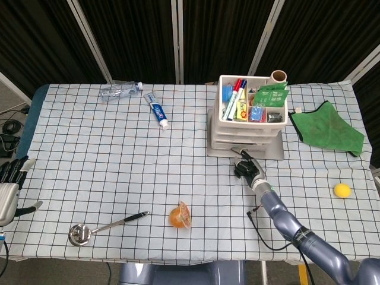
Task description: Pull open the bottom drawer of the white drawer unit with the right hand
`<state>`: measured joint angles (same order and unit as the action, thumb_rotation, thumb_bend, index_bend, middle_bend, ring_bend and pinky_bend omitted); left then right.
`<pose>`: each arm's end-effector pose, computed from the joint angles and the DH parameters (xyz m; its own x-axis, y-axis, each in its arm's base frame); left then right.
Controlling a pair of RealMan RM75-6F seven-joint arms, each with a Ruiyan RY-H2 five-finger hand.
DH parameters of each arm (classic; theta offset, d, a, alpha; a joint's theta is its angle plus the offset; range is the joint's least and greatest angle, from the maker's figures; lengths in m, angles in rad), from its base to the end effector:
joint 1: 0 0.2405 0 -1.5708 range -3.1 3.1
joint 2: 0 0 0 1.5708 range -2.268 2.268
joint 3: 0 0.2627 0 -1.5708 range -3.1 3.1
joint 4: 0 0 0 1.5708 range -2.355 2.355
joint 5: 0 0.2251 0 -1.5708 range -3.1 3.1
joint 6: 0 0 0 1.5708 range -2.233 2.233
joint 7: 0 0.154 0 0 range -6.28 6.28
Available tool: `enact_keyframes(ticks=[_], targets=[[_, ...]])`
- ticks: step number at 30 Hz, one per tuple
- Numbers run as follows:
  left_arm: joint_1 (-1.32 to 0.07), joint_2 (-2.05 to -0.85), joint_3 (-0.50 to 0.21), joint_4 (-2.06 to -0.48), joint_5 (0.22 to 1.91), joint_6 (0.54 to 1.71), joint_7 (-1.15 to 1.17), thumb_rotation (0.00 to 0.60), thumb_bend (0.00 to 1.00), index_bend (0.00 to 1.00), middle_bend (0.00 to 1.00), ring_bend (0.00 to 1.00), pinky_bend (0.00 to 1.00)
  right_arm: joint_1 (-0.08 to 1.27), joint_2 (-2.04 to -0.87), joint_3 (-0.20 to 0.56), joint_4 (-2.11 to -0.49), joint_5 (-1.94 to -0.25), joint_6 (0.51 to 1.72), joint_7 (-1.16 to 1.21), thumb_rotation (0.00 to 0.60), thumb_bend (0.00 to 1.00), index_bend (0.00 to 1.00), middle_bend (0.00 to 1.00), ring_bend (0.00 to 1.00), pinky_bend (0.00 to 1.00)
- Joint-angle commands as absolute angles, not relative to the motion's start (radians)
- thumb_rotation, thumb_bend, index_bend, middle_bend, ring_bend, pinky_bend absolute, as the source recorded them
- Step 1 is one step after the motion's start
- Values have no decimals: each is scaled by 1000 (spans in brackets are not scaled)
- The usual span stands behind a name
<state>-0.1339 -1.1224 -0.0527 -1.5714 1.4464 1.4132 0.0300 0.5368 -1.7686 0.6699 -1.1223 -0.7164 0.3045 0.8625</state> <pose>-0.3330 0.2102 0.1453 0.4501 0.0475 0.8917 0.8927 0.0016 -0.4507 -0.2307 -0.3963 -0.0766 -0.9794 -0.0022 0.2021 -0.1632 0.5988 -0.7841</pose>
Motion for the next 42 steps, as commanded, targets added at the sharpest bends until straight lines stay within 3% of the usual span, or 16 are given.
enact_keyframes(ticks=[1,34,42], targets=[[-134,-1122,-52,-1571,1447,1414,30,600,56,0,0,0,0,538,-1771,670,-1124,-719,304,860,600,524,284,968,942,885],[-134,-1121,-45,-1580,1458,1417,38,600,55,0,0,0,0,449,-1765,636,-1230,-799,275,853,600,526,312,970,942,886],[-134,-1121,-42,-1583,1465,1419,40,600,55,0,0,0,0,415,-1760,589,-1279,-882,377,783,600,494,202,960,941,883]])
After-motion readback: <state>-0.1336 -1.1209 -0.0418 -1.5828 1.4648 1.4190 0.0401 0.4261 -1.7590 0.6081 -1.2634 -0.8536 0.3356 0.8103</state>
